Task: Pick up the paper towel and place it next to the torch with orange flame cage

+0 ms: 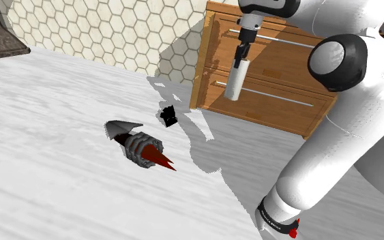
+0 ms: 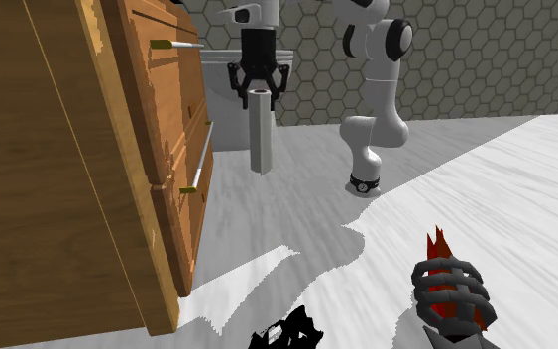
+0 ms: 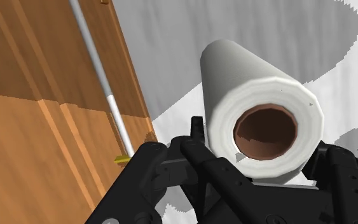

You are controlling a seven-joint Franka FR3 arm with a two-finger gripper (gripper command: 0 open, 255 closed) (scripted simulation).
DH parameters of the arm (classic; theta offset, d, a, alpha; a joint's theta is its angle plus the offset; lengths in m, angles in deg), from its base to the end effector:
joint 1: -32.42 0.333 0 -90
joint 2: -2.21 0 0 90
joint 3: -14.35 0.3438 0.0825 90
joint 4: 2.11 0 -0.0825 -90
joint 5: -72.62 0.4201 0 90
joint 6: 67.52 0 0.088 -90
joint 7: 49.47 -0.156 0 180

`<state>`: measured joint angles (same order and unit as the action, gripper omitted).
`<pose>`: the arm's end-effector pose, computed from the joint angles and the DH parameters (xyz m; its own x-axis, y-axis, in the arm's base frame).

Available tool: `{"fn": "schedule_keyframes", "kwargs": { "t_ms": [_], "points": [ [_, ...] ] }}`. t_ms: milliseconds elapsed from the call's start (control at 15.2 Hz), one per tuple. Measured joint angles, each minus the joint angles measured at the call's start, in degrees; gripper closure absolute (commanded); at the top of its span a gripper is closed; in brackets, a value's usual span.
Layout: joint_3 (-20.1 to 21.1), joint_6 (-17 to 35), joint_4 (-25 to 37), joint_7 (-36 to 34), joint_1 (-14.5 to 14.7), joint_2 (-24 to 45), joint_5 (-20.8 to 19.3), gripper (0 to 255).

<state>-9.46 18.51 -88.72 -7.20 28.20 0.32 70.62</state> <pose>0.5023 -0.2784 0.6446 0.9699 0.2434 0.0004 0.2433 -0.9695 0.0294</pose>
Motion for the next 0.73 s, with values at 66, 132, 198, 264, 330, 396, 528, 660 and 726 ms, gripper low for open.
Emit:
{"fn": "schedule_keyframes", "kwargs": {
  "t_ms": [66, 132, 198, 264, 330, 396, 528, 660, 726],
  "points": [
    [0.00, -0.79, 1.01, 0.00, 0.01, 0.24, 0.09, 255],
    [-0.09, -1.59, 2.12, 0.20, -0.07, 0.57, 0.23, 255],
    [-0.17, -2.42, 3.19, 0.35, -0.14, 0.84, 0.34, 255],
    [-0.20, -3.31, 4.43, 0.40, -0.16, 1.21, 0.49, 255],
    [0.08, -3.70, 4.24, -0.08, 0.11, 0.61, 0.24, 255],
    [0.84, -3.80, 2.79, -1.39, 0.79, -0.99, -0.40, 255],
    [2.49, -3.04, -1.18, -4.23, 2.05, -4.37, -1.59, 255],
    [4.52, -3.28, -4.04, -7.52, 3.31, -7.47, -2.45, 255],
    [5.23, -3.35, -5.10, -8.62, 3.69, -8.61, -2.70, 255]
  ]
}}
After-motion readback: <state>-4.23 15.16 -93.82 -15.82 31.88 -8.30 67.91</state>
